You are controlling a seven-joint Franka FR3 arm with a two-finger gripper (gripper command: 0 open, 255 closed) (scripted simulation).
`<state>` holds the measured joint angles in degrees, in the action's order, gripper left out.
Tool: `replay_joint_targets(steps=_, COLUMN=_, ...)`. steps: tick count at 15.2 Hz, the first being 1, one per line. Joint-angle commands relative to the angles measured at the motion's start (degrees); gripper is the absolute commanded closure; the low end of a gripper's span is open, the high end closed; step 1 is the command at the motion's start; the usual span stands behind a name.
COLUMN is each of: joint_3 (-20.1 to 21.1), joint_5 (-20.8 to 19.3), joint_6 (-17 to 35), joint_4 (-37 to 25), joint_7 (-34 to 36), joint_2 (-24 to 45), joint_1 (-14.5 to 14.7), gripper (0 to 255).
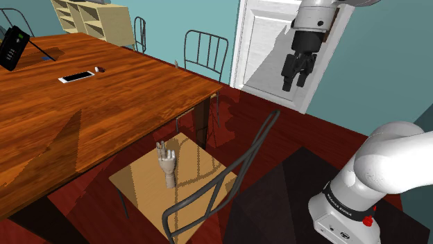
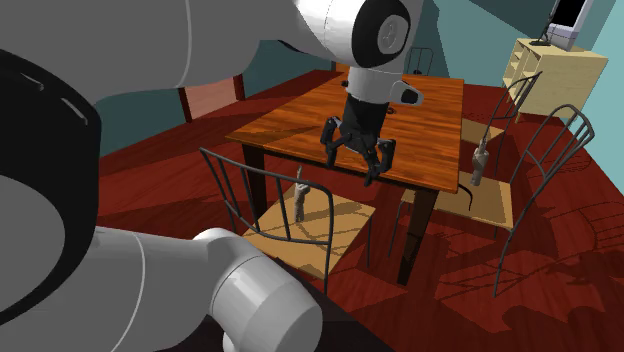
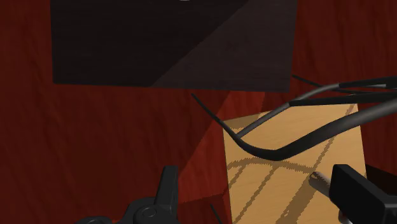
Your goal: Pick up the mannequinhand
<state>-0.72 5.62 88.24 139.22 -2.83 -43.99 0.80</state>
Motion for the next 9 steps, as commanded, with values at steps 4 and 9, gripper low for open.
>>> replay_joint_targets(steps=4, joint_3=3.7, joint_5=3.2, joint_6=4.6, joint_4=2.8, joint_7=5.7, joint_2=0.7, joint_1=0.6, gripper=0)
replay_joint_targets(steps=9, joint_3=10.2, joint_5=8.2, joint_6=13.2, joint_4=5.7, joint_7=14.9, joint_2=4.2, joint_1=1.6, gripper=0)
